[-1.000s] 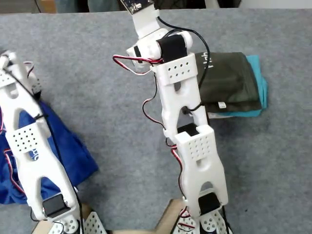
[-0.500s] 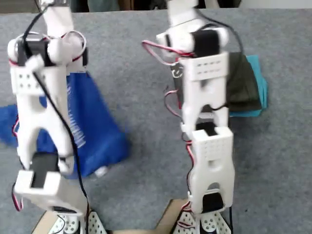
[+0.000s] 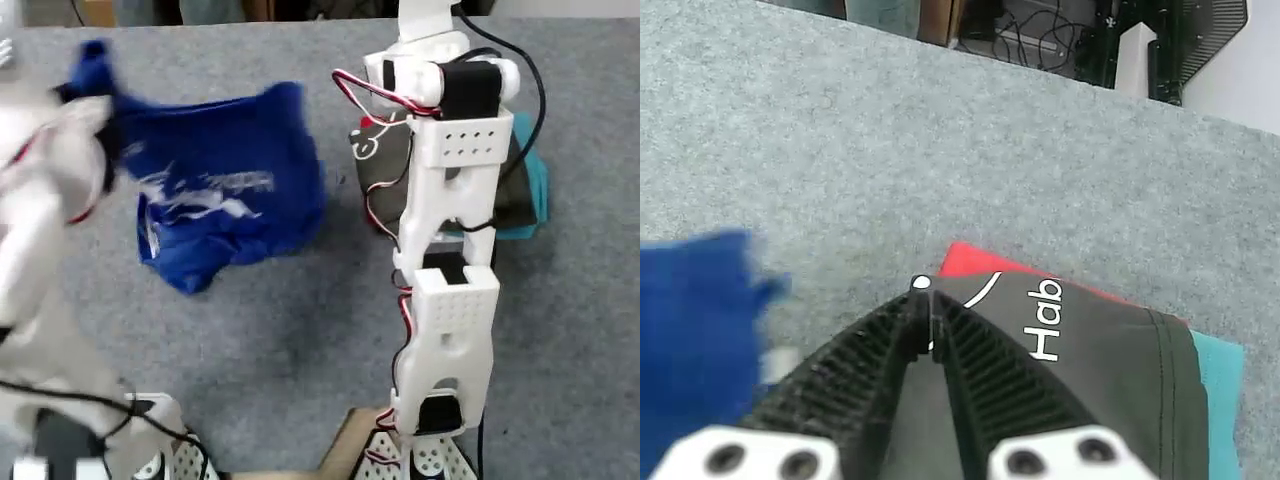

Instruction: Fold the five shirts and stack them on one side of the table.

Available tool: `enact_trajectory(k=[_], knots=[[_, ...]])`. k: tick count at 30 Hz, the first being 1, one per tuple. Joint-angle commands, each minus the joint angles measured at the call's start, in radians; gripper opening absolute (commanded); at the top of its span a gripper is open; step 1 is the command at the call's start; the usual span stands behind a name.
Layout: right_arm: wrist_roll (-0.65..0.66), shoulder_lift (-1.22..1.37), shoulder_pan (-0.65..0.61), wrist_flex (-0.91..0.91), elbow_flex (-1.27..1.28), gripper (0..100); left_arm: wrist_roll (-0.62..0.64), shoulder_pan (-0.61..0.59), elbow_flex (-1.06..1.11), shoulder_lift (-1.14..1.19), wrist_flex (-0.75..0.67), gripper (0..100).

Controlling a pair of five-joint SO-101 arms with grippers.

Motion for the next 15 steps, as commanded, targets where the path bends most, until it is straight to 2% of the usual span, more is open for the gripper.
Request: enact_trajectory(k=[1,7,12,15], knots=[[0.009,-0.047,-0.044,0.002,0.016,1.5,-0.11,-0.24,0.286,-0.167,0.005,3],[0.009,0.002,-0.201,-0.002,0.085,1.5,-0.333,-0.558,0.756,-0.37,0.005,3],[-0.044,0.102,-0.359,-0.003,0.116,1.6,-0.589,-0.874,0.935,-0.344,-0.014,3],[-0.098,0.186,-0.457,-0.005,0.108,1.6,-0.689,-1.013,0.998,-0.247,-0.015,3]])
